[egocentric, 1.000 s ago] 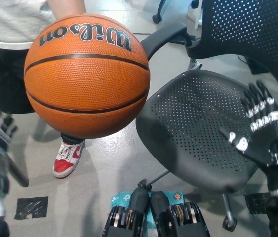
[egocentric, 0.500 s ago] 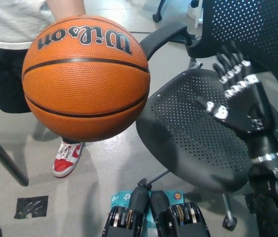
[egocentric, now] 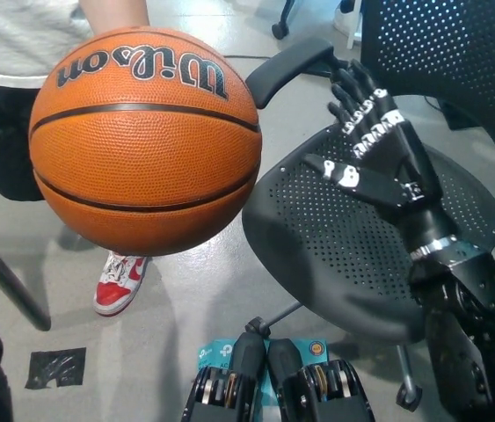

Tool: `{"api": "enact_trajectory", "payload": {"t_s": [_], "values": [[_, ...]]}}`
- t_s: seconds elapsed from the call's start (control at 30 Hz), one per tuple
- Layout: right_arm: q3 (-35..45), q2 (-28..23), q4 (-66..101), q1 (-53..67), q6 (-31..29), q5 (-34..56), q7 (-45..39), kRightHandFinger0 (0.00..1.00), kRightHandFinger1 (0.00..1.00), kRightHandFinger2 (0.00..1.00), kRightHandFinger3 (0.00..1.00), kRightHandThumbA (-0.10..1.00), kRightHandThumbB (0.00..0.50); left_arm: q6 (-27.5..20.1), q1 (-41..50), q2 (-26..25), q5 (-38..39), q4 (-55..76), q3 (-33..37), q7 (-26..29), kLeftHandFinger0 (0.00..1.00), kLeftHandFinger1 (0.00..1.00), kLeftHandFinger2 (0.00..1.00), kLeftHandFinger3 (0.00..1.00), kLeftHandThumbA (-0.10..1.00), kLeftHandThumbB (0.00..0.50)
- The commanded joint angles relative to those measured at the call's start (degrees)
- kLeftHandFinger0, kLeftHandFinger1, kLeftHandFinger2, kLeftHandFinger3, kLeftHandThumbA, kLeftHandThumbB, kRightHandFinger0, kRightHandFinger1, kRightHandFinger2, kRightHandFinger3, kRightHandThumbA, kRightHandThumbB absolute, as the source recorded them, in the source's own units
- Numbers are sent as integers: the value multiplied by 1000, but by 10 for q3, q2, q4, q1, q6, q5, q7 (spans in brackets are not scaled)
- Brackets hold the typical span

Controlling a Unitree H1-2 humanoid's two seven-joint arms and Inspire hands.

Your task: The robot grabs the basketball from a person using both hands and then drops it on the black chair in the front

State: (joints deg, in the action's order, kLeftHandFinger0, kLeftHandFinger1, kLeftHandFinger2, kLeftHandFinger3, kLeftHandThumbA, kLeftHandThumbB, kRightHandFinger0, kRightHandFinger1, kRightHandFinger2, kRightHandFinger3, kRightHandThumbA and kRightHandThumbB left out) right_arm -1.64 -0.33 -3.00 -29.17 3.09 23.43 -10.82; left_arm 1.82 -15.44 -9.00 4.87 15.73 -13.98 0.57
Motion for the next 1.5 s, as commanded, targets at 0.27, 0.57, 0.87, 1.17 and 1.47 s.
{"api": "enact_trajectory", "payload": {"t_s": [0.27,0.57,0.87,1.17,1.47], "values": [[5,32,42,-39,47,76,-43,1000,1000,1000,1000,1000,479,-7,-38,10,-43,8,40,11,1000,1000,1000,1000,1000,102],[20,39,110,-41,95,153,-44,1000,1000,1000,1000,1000,500,-19,-37,5,-37,-1,52,2,1000,1000,1000,1000,1000,74],[29,40,64,-51,92,157,-54,1000,1000,1000,1000,1000,491,-20,-37,9,-46,-2,57,4,1000,1000,1000,1000,1000,84],[7,34,-81,-93,4,26,-32,1000,1000,1000,1000,1000,454,-11,-36,14,-37,5,61,2,1000,1000,1000,1000,1000,92],[2,60,-161,-139,-85,-60,15,1000,1000,1000,1000,1000,367,7,-37,16,-42,13,66,5,1000,1000,1000,1000,1000,116]]}}
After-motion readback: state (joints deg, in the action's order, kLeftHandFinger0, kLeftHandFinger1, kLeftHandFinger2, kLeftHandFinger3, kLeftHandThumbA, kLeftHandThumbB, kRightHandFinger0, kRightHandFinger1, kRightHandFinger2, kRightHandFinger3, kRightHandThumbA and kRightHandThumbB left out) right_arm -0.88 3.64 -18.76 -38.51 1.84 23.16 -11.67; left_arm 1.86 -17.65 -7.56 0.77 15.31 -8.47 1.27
